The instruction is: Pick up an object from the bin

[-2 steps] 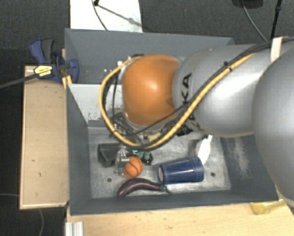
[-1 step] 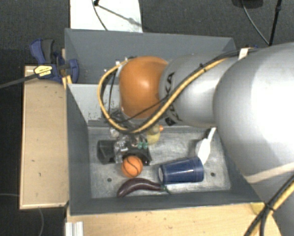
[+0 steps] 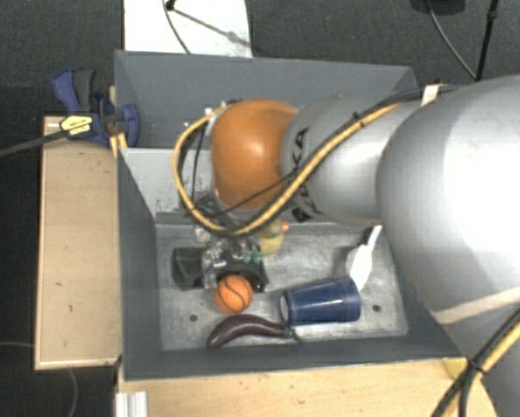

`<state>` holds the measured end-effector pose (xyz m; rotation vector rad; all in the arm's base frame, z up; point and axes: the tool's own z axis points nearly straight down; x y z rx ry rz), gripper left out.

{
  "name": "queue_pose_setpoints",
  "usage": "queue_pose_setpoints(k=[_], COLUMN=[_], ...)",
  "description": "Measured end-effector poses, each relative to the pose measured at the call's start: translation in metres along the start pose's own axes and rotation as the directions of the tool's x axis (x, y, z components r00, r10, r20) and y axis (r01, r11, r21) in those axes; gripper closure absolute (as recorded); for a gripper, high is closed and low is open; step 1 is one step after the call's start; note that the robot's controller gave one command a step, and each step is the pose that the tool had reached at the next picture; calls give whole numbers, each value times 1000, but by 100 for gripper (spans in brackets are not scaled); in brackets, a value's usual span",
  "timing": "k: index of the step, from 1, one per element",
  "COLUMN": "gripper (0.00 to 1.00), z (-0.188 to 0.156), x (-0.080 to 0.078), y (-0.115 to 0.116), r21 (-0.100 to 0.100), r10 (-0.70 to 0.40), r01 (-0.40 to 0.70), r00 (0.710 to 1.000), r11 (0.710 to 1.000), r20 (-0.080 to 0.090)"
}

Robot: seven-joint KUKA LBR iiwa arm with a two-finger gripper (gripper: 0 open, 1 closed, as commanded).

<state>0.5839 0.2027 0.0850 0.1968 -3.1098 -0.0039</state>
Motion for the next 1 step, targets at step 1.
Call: queue_pose_setpoints(k=[1], gripper=[100], z=[-153], x=[10], y=[4], r21=[4], r10=[36], r01=[-36], r00=[999], r11=[999], r20=[20])
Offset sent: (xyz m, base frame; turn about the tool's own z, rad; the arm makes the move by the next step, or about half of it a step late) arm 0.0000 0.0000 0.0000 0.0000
